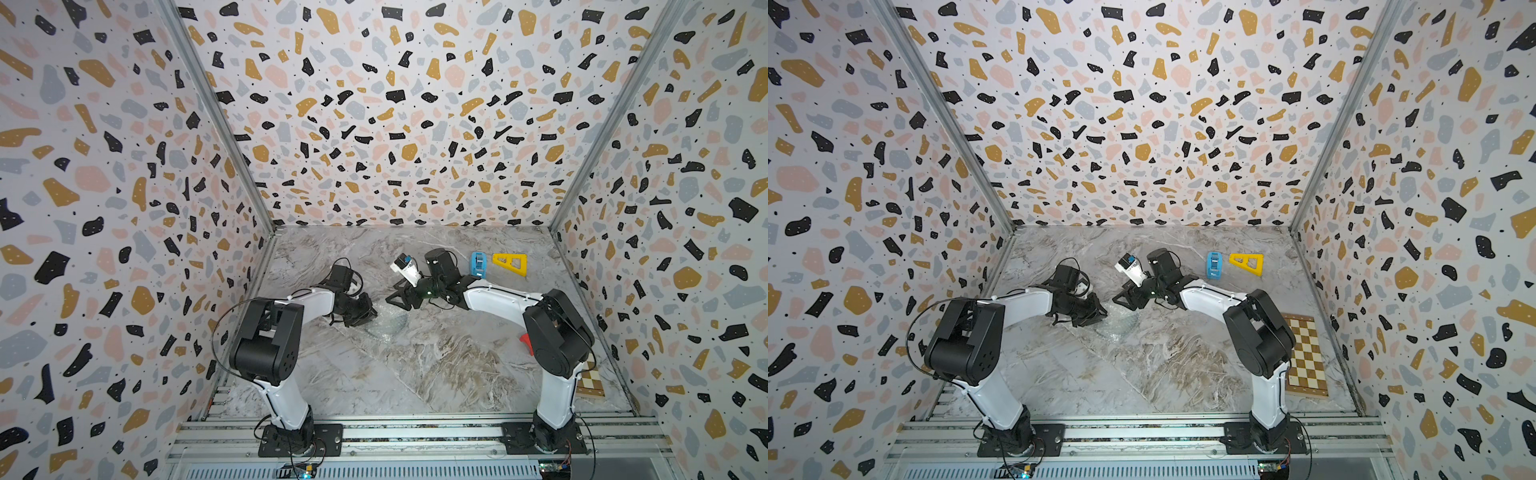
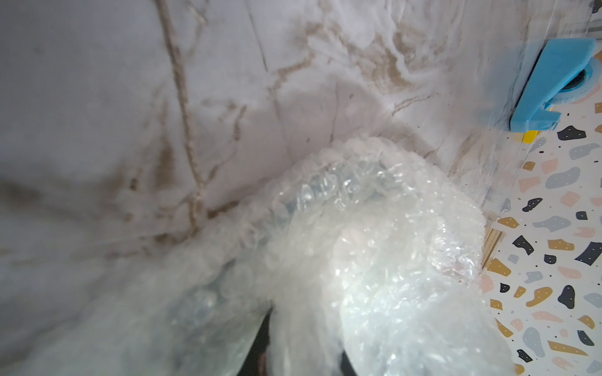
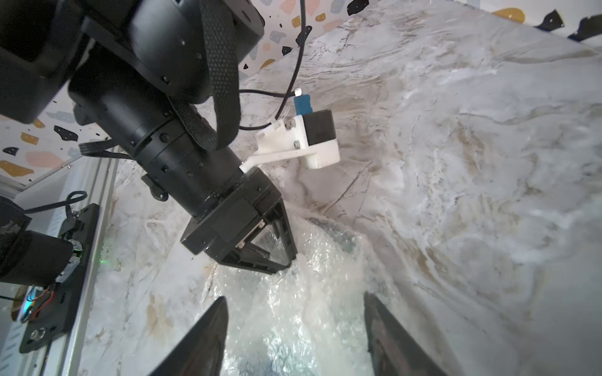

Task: Wrap dinner plates in bubble wrap
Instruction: Wrap the plate in the bubble wrap.

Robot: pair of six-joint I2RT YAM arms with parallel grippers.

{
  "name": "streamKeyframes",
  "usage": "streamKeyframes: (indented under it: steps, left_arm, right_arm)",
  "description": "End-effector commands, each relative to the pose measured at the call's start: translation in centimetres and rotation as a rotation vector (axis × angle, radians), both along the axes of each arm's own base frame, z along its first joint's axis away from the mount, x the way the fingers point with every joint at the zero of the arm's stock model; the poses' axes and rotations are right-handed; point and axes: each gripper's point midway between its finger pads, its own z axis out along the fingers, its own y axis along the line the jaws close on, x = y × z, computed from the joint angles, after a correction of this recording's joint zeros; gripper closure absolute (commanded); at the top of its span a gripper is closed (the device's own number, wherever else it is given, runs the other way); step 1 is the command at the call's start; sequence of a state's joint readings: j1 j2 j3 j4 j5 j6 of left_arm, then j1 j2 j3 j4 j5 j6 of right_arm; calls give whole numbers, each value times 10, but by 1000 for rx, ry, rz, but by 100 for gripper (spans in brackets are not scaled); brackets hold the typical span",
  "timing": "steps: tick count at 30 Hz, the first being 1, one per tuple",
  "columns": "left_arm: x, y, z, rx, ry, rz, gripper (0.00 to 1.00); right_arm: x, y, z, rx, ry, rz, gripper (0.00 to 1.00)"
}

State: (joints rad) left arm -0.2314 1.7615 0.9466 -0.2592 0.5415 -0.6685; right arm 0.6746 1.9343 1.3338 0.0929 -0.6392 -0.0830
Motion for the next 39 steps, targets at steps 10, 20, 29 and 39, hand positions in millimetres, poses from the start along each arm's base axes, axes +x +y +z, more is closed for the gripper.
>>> streamKeyframes:
  steps: [10,20,29,39]
  left_arm:
    - [-15,2,-9,20,23,-18,79]
    - [-15,0,-5,2,22,-22,68]
    - [-23,6,17,-10,6,49,61]
    - [-32,26,48,30,-81,140,64]
  right_arm:
    - [-3,22,-45,-96,6,265,32]
    - [-17,22,-26,-5,99,278,93]
    - [-9,17,-12,16,97,182,100]
    - [-5,14,-33,-13,137,130,100]
